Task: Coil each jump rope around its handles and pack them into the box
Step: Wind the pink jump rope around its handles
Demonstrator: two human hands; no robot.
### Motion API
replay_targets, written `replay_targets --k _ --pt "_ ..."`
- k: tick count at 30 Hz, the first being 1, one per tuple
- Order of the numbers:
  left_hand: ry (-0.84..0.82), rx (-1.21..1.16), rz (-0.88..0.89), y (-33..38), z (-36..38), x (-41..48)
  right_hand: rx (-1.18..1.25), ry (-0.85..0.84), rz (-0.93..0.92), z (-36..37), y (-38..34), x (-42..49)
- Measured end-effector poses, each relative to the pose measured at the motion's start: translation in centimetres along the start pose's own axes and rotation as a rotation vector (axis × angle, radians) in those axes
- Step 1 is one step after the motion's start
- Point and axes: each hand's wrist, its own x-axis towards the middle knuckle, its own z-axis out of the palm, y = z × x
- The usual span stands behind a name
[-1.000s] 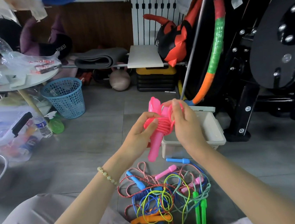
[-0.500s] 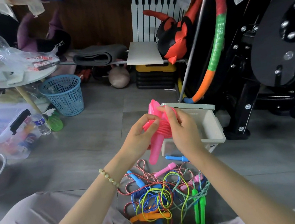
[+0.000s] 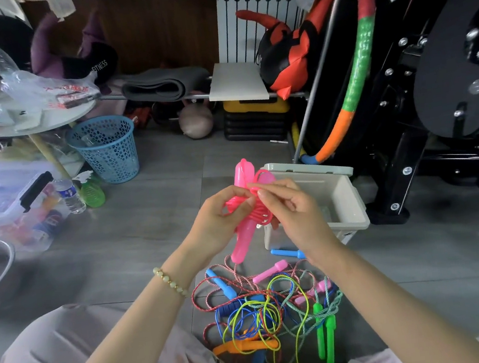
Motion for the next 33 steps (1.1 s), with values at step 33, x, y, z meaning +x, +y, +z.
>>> replay_targets --k 33 --pt "0.19 0.154 0.164 -2.4 0.4 -0.3 -0.613 -0.092 -0.187 -0.6 0.5 -0.9"
